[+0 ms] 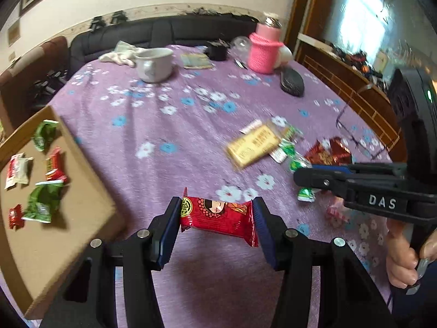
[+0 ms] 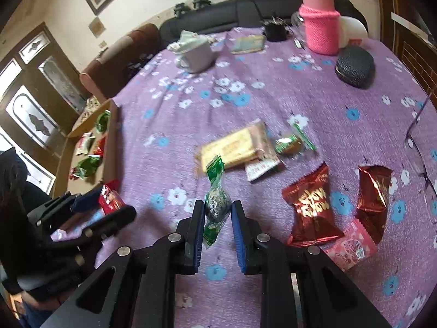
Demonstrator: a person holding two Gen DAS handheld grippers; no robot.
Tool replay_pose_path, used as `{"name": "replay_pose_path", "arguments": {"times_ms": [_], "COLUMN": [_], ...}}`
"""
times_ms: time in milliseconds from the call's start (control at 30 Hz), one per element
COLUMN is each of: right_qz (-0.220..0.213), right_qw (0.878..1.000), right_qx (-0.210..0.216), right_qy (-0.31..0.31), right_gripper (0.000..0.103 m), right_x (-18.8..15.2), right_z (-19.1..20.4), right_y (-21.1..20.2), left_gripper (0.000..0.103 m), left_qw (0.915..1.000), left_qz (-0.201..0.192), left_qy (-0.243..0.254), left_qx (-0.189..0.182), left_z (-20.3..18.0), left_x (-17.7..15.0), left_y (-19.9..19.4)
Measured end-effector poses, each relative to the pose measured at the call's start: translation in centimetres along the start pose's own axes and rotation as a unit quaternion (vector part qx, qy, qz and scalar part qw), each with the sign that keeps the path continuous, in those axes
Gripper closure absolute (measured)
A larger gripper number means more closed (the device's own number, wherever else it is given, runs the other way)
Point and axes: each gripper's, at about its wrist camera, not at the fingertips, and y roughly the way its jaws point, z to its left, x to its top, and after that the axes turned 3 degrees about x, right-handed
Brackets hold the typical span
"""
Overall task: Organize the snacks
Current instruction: 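Carry the red packet and green candy over the cardboard box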
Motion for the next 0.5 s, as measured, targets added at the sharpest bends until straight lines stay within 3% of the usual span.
{"name": "replay_pose_path", "arguments": {"times_ms": [133,300,500], "right_qz": [-0.015,-0.003,0.014], "right_qw": [1.0,0.998,0.996], "right_qx": [0.023,0.056,0.074], "right_qy": [-0.015,-0.02,-0.049], "right_gripper": [0.082,0.082,0.081], "right_x": [-0.1,0.3,1.9], "right_z": [1.1,2.9,7.8], "right_y": [-0.6,-0.6,0.1], "left_gripper": [0.052,0.051,0.051], "left_qw": [0.9993,0.9965,0.9903], "left_qz": [-0.022,-0.041,-0.05], "left_qy": [-0.027,-0.067,-0.117], "left_qx": [0.011,0.029,0.056], "left_z": [2.5,6.7,11.7], "left_x": [0.3,0.0,-1.5], "left_y": [-2.1,-4.5,-5.9]}}
